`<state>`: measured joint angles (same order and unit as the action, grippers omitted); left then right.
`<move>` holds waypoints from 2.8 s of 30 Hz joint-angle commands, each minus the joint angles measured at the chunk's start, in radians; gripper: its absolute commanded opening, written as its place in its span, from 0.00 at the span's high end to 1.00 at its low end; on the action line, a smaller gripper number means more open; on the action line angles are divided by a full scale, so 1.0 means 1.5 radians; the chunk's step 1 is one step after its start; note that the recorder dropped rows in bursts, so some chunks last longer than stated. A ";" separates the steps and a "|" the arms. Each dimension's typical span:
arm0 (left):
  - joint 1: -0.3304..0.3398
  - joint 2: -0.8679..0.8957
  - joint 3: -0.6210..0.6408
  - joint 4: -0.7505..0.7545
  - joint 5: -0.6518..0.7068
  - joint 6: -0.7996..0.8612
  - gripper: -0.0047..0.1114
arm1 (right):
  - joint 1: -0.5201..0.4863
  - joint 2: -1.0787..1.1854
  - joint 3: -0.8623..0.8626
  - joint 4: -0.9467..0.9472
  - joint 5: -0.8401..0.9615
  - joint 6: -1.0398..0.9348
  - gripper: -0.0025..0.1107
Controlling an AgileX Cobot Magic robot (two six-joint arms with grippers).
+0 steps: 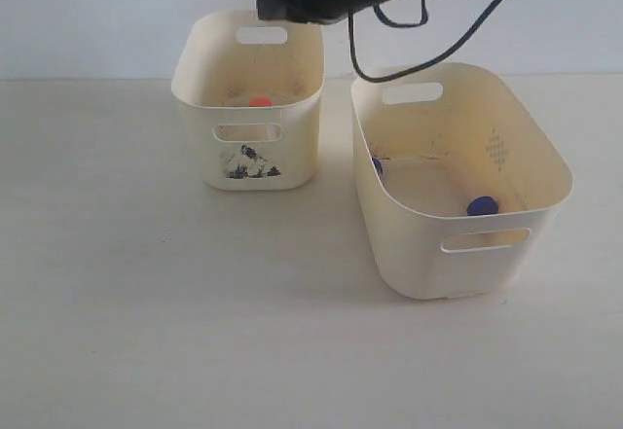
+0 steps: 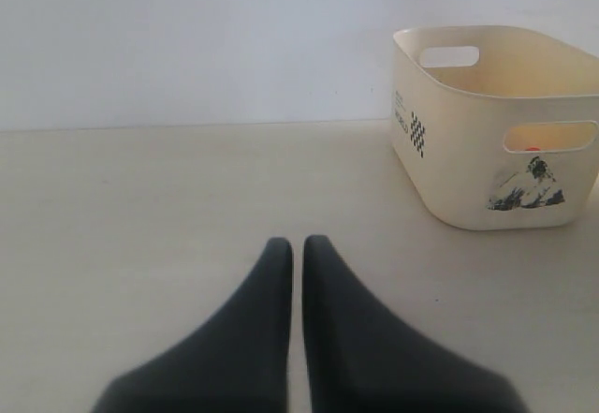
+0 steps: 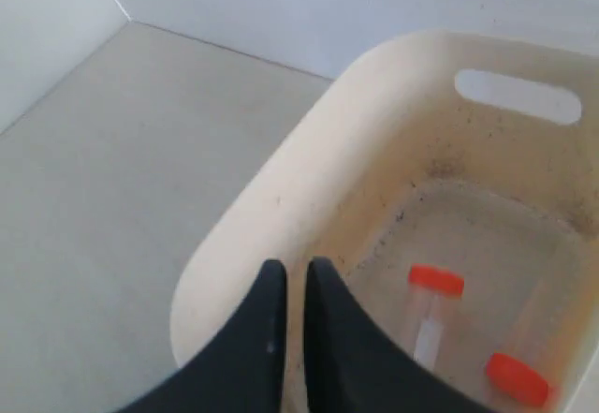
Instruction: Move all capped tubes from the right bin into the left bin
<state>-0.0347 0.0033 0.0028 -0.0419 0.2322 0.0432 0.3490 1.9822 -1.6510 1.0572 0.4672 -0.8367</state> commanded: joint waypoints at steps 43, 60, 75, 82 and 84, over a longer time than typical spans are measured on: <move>0.001 -0.002 -0.002 0.001 -0.004 -0.006 0.92 | -0.126 0.024 0.054 -0.386 0.403 0.409 0.98; 0.001 -0.002 -0.002 0.001 -0.004 -0.006 0.92 | -0.196 0.102 0.054 -0.219 0.377 0.315 0.89; 0.001 -0.002 -0.002 0.001 -0.004 -0.006 0.92 | -0.165 0.104 0.054 -0.318 0.274 0.327 0.39; 0.001 -0.002 -0.002 0.001 -0.004 -0.006 0.92 | -0.163 0.106 0.054 -0.319 0.268 0.332 0.39; 0.001 -0.002 -0.002 0.001 -0.004 -0.006 0.92 | -0.160 0.110 0.054 -0.319 0.268 0.332 0.39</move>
<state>-0.0347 0.0033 0.0028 -0.0419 0.2322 0.0432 0.1010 2.1422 -1.5636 0.5850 0.8751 -0.3373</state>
